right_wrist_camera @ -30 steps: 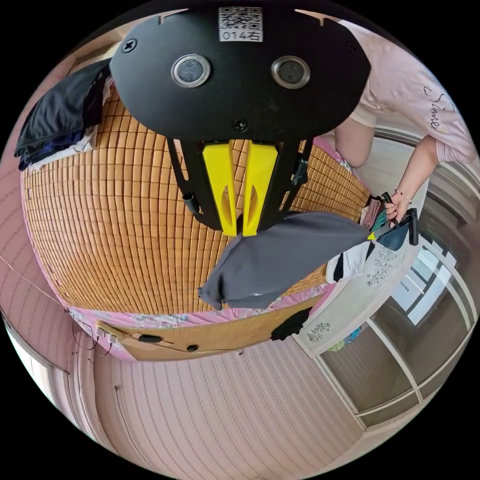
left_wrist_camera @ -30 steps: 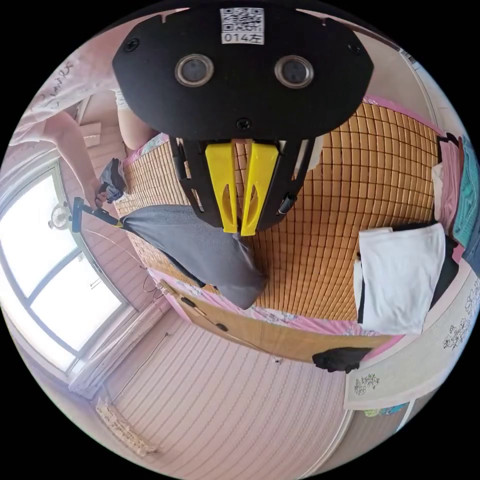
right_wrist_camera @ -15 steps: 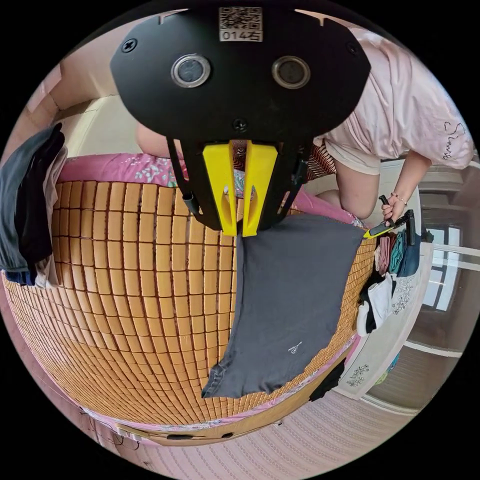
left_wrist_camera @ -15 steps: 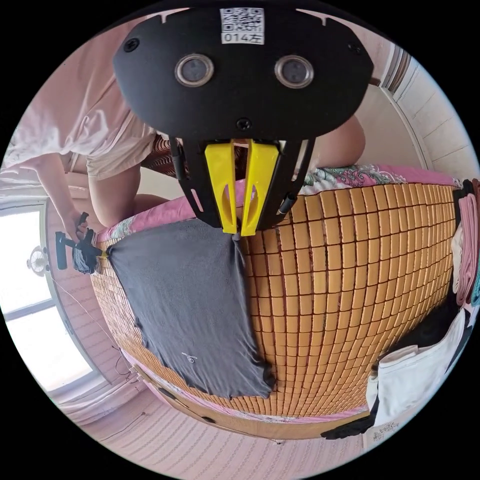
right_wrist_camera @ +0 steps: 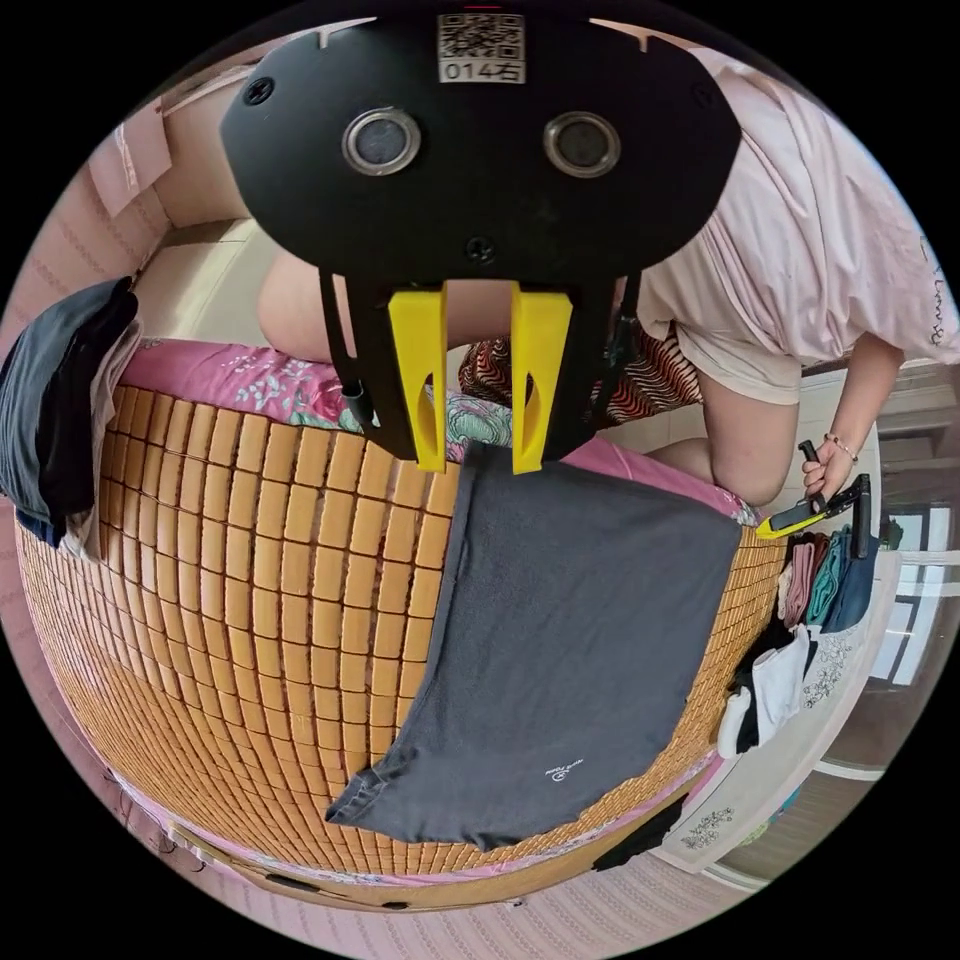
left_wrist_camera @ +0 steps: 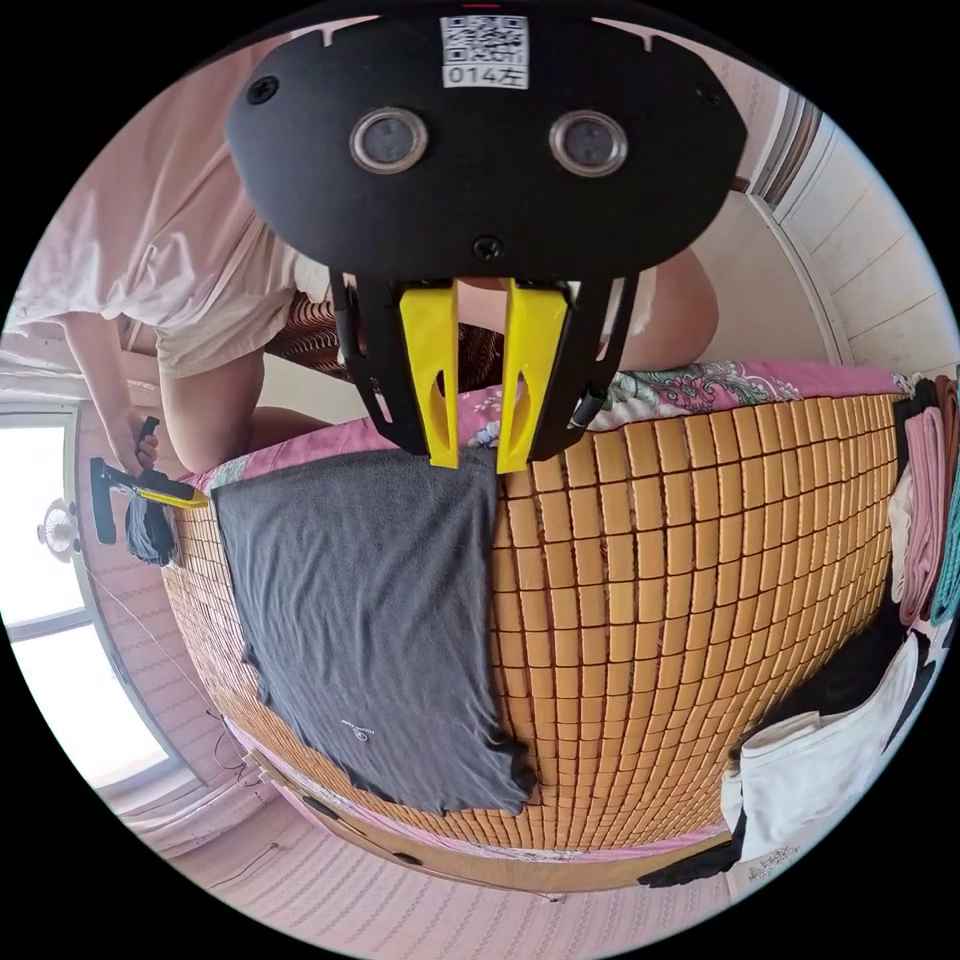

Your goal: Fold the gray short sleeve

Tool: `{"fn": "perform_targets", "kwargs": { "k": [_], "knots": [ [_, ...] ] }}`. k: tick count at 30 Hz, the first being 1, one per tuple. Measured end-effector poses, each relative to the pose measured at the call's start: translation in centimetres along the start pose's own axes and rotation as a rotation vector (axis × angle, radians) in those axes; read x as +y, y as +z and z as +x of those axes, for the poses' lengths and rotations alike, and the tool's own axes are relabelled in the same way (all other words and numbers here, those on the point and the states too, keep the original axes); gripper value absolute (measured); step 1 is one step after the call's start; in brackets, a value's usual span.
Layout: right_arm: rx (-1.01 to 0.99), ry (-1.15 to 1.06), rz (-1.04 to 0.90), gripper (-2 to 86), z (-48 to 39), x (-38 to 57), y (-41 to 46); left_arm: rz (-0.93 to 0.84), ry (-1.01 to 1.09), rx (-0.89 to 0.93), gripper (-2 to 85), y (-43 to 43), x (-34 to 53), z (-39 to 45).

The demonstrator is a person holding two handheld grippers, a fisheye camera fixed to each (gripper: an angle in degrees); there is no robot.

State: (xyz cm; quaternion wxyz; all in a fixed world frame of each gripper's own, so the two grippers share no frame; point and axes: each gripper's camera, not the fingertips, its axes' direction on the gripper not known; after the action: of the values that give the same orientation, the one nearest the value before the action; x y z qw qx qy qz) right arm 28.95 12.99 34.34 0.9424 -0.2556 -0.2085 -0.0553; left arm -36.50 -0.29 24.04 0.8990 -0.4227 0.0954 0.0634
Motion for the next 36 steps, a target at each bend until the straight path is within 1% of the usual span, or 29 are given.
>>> {"fn": "perform_targets", "kwargs": {
  "k": [2, 4, 6, 8, 12, 15, 17, 22, 24, 27, 28, 29, 30, 32, 33, 35, 36],
  "knots": [
    [-0.016, -0.001, -0.053, 5.4, -0.3, -0.5, 2.3, -0.070, 0.012, -0.010, 7.4, 2.1, -1.6, 0.8],
    [-0.005, -0.005, -0.062, 3.0, -0.4, -0.3, 3.1, -0.064, 0.035, -0.052, 5.7, 2.5, -2.2, 1.5],
    [-0.004, 0.007, -0.059, 2.1, 0.2, 0.2, 3.3, -0.084, 0.077, -0.084, 4.0, 2.5, -2.6, 2.1],
    [-0.009, 0.025, -0.071, 1.4, 1.4, 1.2, 3.3, -0.121, 0.114, -0.068, 2.0, 2.6, -2.6, 2.5],
    [-0.027, 0.025, -0.096, 1.1, 2.6, 2.5, 3.8, -0.157, 0.156, -0.041, 0.6, 2.8, -1.8, 2.9],
    [-0.020, 0.000, -0.150, 1.1, 2.8, 3.2, 5.2, -0.208, 0.168, -0.012, 0.5, 3.5, -1.0, 3.0],
    [-0.014, -0.035, -0.205, 1.4, 2.7, 3.7, 6.5, -0.241, 0.170, 0.012, 0.9, 4.0, -0.1, 3.2],
    [0.003, -0.035, -0.233, 3.8, 3.5, 3.9, 8.3, -0.252, 0.140, -0.002, 3.8, 4.3, 0.7, 2.5],
    [0.018, -0.044, -0.249, 5.6, 3.9, 3.5, 8.4, -0.224, 0.136, -0.013, 4.7, 3.5, 0.6, 2.0],
    [0.075, -0.112, -0.202, 5.8, 3.0, 1.1, 6.8, -0.106, 0.111, -0.029, 4.6, 1.5, -1.0, 0.6],
    [0.094, -0.167, -0.153, 5.4, 1.5, -0.9, 6.0, -0.037, 0.099, -0.039, 4.2, 0.7, -2.1, 0.1],
    [0.085, -0.242, -0.102, 4.7, -0.7, -3.5, 5.2, 0.032, 0.093, -0.047, 3.8, 0.2, -3.4, -0.3],
    [0.073, -0.287, -0.073, 4.3, -2.0, -4.9, 4.9, 0.065, 0.086, -0.051, 3.7, 0.0, -4.1, -0.5],
    [0.022, -0.475, 0.036, 3.2, -8.6, -10.9, 4.7, 0.164, 0.066, -0.053, 4.0, 0.1, -7.2, -1.1],
    [0.012, -0.519, 0.058, 3.1, -10.4, -12.5, 4.9, 0.182, 0.061, -0.056, 4.2, 0.2, -8.0, -1.1],
    [-0.001, -0.672, 0.121, 3.4, -17.6, -18.2, 6.7, 0.229, 0.032, -0.090, 5.5, 1.4, -10.6, -1.5],
    [0.006, -0.703, 0.133, 3.6, -19.4, -19.5, 7.4, 0.239, 0.022, -0.090, 5.7, 1.7, -11.0, -1.6]
  ]
}}
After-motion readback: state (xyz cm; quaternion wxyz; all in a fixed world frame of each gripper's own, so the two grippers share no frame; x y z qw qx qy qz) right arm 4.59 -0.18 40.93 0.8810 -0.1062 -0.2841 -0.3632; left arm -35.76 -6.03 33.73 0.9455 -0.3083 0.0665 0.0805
